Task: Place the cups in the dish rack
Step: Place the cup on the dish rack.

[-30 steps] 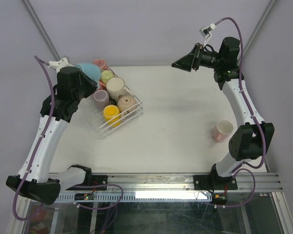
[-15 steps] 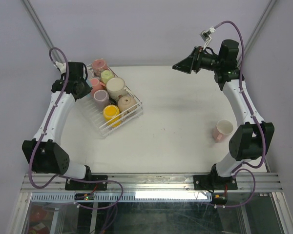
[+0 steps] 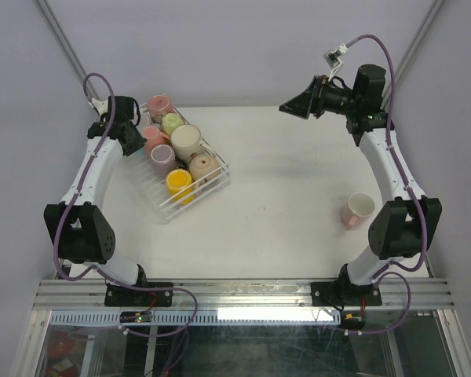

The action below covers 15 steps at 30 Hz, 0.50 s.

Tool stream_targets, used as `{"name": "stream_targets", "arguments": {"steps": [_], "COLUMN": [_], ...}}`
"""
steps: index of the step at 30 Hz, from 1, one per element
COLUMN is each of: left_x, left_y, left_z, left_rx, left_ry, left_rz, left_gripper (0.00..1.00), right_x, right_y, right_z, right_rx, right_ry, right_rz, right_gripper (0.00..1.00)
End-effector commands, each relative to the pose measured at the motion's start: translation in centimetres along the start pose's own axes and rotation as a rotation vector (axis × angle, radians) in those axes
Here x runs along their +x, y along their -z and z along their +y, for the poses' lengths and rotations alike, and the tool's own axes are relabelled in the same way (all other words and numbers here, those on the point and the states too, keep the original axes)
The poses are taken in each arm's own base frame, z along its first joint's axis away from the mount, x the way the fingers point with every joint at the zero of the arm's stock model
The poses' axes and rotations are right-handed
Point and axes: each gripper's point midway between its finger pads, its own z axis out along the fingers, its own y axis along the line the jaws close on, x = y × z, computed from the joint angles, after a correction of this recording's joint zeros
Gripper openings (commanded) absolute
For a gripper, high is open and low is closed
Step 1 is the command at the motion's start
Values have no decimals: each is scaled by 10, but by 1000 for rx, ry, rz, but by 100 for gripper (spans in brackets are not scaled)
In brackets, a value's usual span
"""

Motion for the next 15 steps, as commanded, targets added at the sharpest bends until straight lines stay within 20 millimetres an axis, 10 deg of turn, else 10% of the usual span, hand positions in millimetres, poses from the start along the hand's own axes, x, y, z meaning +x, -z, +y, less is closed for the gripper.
{"name": "stream_targets", "arguments": {"steps": [1,15], "left_x": [-45,-34], "left_y": [-2,-43], "left_z": [-10,-3], "left_rx": [47,-27], "left_ry": [36,34], "left_rz": [-157,-125], "left_gripper": [0,0], "right_x": [-15,-14], "right_y": [8,12], "right_z": [15,15], "right_rx": [4,22], "right_ry": [79,93], "right_rz": [-40,-41], "right_gripper": [82,82]}}
